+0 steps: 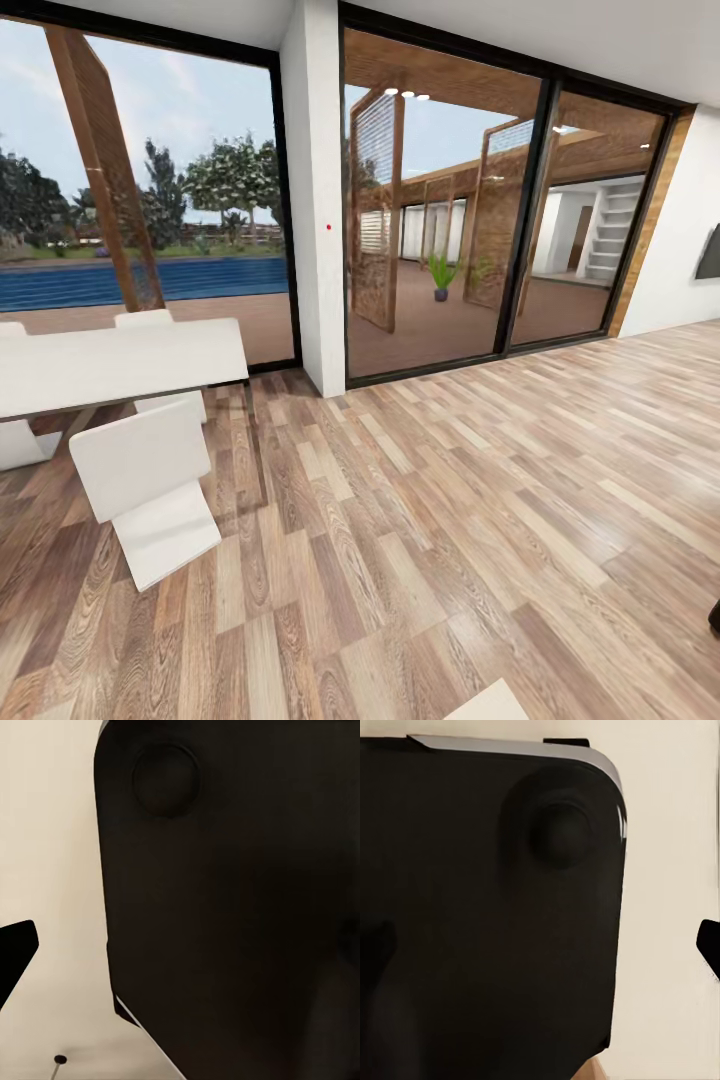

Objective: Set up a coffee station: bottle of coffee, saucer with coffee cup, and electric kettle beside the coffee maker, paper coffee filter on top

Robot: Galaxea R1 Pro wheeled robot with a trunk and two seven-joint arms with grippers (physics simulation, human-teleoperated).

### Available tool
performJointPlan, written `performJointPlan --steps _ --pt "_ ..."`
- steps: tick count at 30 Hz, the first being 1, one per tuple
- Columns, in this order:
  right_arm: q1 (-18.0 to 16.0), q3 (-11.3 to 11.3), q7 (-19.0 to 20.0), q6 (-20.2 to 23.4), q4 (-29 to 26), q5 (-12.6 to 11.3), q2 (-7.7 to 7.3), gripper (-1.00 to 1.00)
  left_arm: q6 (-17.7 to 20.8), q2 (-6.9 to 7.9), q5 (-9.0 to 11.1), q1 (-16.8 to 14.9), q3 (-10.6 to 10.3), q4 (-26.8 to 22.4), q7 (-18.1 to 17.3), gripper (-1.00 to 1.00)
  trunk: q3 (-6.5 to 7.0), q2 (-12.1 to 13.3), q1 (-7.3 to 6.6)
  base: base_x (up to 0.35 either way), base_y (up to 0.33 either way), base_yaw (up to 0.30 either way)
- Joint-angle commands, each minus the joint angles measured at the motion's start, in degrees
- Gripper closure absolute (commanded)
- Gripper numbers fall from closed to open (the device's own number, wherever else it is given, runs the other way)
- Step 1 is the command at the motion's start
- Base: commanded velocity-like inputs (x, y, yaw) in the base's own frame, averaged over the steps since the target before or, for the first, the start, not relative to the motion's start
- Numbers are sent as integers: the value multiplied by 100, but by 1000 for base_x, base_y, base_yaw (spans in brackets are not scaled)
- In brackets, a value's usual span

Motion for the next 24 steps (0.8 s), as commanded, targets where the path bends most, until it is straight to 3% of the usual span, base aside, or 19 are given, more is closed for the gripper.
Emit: performJointPlan --steps 1,13,24 --pt "-1 -2 -3 -2 -34 3 -13 -100 -1 0 1 0 1 -5 3 -100 -4 -2 0 0 0 46" --pt "-1 -2 15 5 -133 6 -105 -100 -1 1 1 0 1 -5 8 -100 -4 -2 0 0 0 134" --pt "-1 -7 36 -1 -146 -1 -150 -100 -19 -5 10 0 9 -6 5 -100 -4 -2 0 0 0 -200"
